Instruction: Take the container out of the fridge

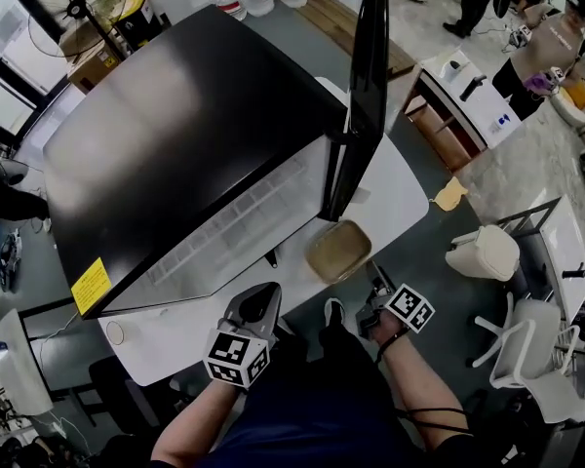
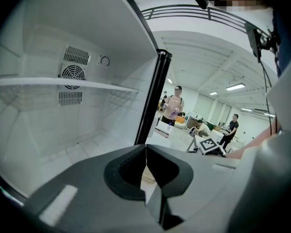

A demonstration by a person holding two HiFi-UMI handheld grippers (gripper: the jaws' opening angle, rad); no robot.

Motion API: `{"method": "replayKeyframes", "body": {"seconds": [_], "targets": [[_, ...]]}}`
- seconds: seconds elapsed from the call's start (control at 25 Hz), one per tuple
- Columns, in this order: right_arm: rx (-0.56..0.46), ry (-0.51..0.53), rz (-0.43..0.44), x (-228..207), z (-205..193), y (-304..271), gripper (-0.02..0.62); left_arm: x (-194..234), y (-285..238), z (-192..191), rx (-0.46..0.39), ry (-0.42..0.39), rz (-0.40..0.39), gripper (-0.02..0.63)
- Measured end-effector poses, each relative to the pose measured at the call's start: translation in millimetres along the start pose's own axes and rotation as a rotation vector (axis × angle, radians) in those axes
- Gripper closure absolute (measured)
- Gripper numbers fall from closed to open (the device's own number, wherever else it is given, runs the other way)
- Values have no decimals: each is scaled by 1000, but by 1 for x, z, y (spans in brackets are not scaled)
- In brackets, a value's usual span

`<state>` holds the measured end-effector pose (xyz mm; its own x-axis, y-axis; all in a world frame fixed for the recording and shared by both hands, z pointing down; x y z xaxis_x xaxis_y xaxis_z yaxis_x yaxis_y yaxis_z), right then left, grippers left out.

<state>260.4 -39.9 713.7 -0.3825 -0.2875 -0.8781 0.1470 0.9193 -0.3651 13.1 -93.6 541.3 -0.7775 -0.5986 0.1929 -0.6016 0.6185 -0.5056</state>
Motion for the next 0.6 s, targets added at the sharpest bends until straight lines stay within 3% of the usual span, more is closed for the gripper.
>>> {"method": "replayKeyframes", "body": {"seconds": [0.24, 0.6], "targets": [[-7, 177, 32, 53, 21, 1, 396, 8, 5, 7, -26, 10, 19, 604], [62, 415, 255, 177, 3, -21, 405, 27, 18, 20, -82, 44, 77, 604]]}}
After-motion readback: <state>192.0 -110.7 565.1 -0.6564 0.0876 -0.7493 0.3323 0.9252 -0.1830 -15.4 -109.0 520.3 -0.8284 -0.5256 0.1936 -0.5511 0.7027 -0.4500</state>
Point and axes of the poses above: the fingertips, and each gripper's own axes: y backward along the fingers, x to its left, z out of its top, the point moved 1 cm from there along y, backward along the fingers, and after that the axes turned 9 degrees about z, right-handed, at the moved point
